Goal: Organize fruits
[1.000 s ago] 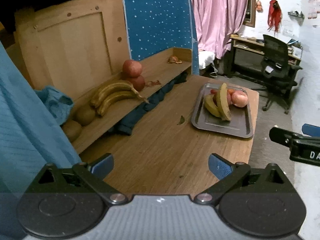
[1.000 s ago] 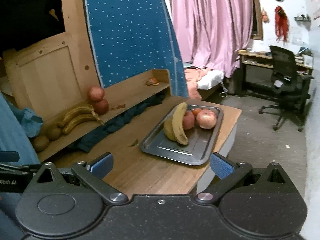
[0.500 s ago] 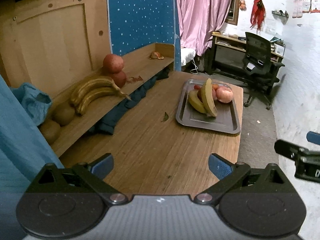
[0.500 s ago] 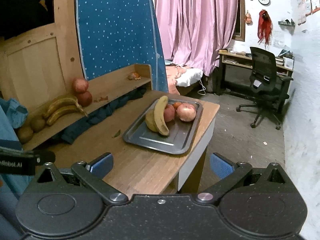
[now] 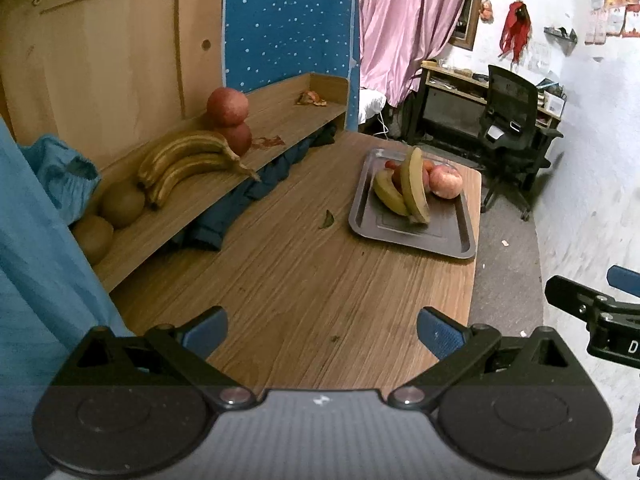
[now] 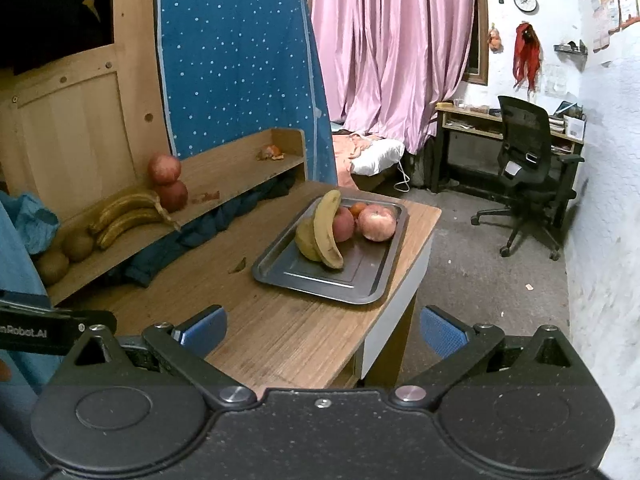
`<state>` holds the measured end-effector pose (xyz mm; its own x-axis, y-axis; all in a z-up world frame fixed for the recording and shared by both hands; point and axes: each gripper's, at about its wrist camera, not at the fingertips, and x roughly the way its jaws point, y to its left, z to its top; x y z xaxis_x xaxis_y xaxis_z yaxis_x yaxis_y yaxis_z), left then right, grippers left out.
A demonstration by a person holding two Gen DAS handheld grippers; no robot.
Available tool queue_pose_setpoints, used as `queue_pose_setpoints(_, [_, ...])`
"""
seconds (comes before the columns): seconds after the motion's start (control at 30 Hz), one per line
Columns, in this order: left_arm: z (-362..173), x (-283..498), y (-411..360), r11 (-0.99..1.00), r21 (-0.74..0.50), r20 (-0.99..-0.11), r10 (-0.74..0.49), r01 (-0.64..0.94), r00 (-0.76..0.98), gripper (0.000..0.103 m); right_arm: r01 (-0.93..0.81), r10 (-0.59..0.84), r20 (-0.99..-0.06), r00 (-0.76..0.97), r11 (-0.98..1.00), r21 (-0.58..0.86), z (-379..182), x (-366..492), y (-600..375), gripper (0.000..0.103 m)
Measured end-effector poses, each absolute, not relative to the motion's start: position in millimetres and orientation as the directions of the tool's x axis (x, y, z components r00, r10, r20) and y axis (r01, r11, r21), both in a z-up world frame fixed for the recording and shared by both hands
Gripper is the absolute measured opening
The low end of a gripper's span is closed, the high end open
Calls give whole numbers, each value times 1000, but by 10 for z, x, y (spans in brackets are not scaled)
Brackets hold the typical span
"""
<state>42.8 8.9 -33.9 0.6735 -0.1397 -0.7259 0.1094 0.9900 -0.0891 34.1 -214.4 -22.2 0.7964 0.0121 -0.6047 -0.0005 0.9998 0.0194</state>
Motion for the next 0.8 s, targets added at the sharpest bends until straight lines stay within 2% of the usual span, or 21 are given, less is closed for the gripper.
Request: queue_pose_setpoints(0.8, [-362,436,91,989,-86,-733,-144,119,665,103,0,10,-622,783,1000,17,-266,364,-2087,102])
